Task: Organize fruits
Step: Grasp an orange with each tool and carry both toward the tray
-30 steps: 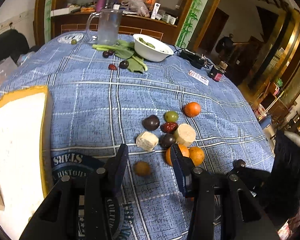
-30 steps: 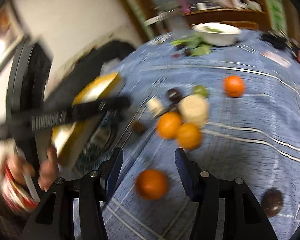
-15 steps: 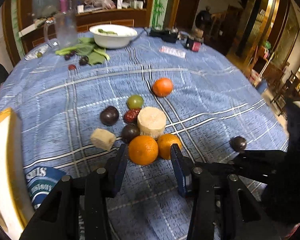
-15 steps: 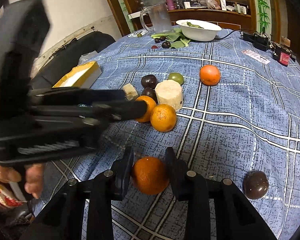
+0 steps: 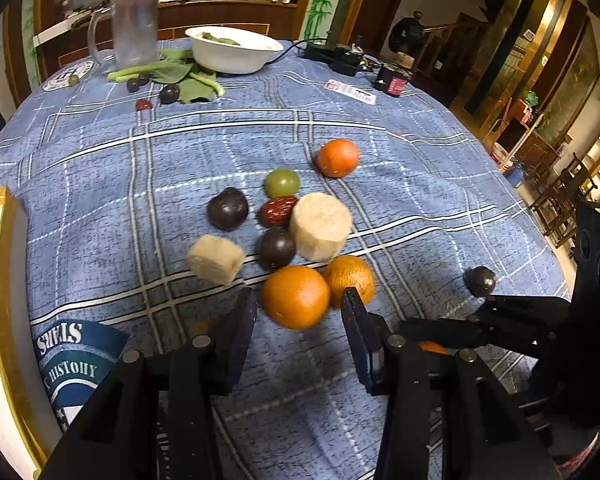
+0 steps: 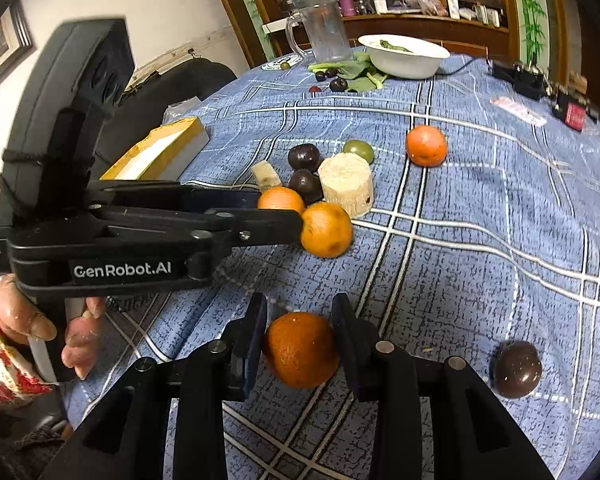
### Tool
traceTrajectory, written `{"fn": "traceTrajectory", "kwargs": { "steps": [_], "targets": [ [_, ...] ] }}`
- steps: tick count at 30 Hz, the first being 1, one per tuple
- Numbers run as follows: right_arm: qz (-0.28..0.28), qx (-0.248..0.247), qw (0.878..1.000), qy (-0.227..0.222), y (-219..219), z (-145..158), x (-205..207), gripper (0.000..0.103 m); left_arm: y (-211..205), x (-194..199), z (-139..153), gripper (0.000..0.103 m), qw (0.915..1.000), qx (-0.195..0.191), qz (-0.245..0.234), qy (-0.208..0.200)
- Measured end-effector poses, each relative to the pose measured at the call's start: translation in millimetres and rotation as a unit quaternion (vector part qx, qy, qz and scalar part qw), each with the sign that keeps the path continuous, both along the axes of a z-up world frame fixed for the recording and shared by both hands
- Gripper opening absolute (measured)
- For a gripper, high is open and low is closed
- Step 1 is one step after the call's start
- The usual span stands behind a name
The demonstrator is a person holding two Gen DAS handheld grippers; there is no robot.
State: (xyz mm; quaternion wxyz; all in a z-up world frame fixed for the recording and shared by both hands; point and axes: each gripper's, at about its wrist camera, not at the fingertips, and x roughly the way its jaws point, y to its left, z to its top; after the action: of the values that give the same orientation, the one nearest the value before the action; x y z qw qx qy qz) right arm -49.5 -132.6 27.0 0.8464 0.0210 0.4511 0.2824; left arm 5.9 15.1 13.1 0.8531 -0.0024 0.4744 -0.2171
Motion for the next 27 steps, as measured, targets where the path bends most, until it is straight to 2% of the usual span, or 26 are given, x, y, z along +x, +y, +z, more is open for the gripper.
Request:
{"fn": "traceTrajectory", "kwargs": {
  "steps": [4,7,8,10,13,19,23,27],
  "targets": [
    [-0.011,0.016,1.000,0.023,-8,-1,-1,0.038,-3,4,1,0.043,0.9999,-0.007,0.004,-0.006],
    [-0.005,-0.015,1.000,0.009,1,0,-8,0.039,-12,4,3,0.043,0.9998,-0.011,-0.006,-0.016],
    [-0.005,-0.026,1.000,0.005,4,0,-11,0.039,-15,1,4,0.042,0.9997,-0.004,-0.009,-0.024],
    [-0.008,-0.049,0.999,-0.005,11,0,-15,0.039,-17,-4,6,0.030,0.9993,0.008,-0.007,-0.035],
    [-0.014,-0.064,0.998,-0.014,13,1,-20,0.038,-12,-8,6,0.028,0.9994,0.007,-0.001,-0.034],
    [-0.026,-0.068,0.997,-0.013,13,7,-30,0.038,27,-29,28,0.028,0.9967,-0.031,0.051,-0.054],
    [-0.021,-0.063,0.997,-0.029,25,25,-37,0.038,79,-54,55,0.028,0.9887,-0.063,0.110,-0.080],
    [0.004,-0.041,0.998,-0.045,55,47,-38,0.038,135,-72,69,0.029,0.9767,-0.046,0.182,-0.104]
  ]
}}
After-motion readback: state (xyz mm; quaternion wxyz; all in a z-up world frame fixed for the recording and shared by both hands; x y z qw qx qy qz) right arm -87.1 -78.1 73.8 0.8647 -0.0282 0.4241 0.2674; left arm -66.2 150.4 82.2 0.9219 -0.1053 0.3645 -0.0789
